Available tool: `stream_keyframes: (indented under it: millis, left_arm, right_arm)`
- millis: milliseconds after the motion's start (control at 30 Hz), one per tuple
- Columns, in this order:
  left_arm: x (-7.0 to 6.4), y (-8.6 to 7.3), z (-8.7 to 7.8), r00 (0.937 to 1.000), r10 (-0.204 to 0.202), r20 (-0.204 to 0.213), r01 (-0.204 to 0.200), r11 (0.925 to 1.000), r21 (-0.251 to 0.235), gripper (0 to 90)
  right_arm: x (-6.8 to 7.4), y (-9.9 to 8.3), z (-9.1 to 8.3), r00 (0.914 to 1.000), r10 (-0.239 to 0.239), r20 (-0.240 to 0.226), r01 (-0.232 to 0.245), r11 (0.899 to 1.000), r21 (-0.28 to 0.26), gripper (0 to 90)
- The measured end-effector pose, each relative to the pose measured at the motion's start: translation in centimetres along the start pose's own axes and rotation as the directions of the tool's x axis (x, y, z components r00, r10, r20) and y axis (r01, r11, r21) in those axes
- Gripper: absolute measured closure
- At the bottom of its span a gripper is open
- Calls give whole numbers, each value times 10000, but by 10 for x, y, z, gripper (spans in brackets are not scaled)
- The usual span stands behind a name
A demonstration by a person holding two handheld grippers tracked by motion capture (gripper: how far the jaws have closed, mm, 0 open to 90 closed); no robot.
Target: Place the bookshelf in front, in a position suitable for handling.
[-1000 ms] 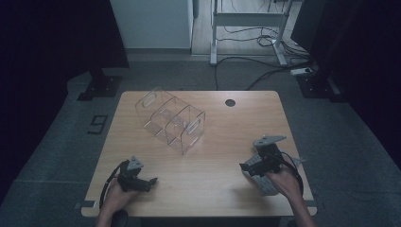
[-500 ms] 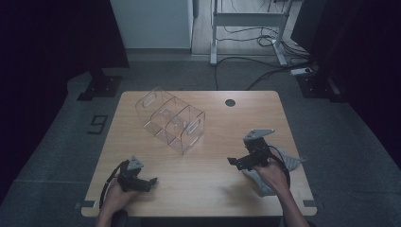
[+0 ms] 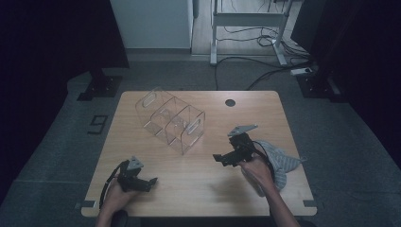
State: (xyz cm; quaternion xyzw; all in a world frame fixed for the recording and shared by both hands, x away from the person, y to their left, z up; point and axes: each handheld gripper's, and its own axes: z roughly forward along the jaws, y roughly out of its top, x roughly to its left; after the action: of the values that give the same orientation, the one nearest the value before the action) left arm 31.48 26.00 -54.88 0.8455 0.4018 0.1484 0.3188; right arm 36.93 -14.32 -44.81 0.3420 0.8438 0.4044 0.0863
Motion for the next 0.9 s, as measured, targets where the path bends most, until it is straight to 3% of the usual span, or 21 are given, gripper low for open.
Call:
stream_keyframes:
  millis: [300, 500, 567, 633, 900]
  left_arm:
    - [0, 0, 0, 10000, -1, -3, 1, 10000, -7, 0]
    - [0, 0, 0, 10000, 3, -4, -3, 10000, -4, 0]
    - [0, 0, 0, 10000, -10, -9, 10, 10000, -17, 0]
    - [0, 0, 0, 10000, -6, -10, 6, 10000, -14, 0]
    - [0, 0, 0, 10000, 3, -1, -3, 10000, -5, 0]
  right_arm:
    - [13, 17, 19, 9999, -143, -4, 143, 9998, 106, 0]
    - [22, 28, 39, 9992, -405, 76, 400, 9978, 535, 0]
    - [23, 30, 44, 9997, -226, -52, 229, 9982, 556, 0]
    - [25, 34, 49, 9997, -222, 103, 215, 9979, 615, 0]
    - [29, 47, 61, 9989, -178, 437, 165, 9994, 291, 6]
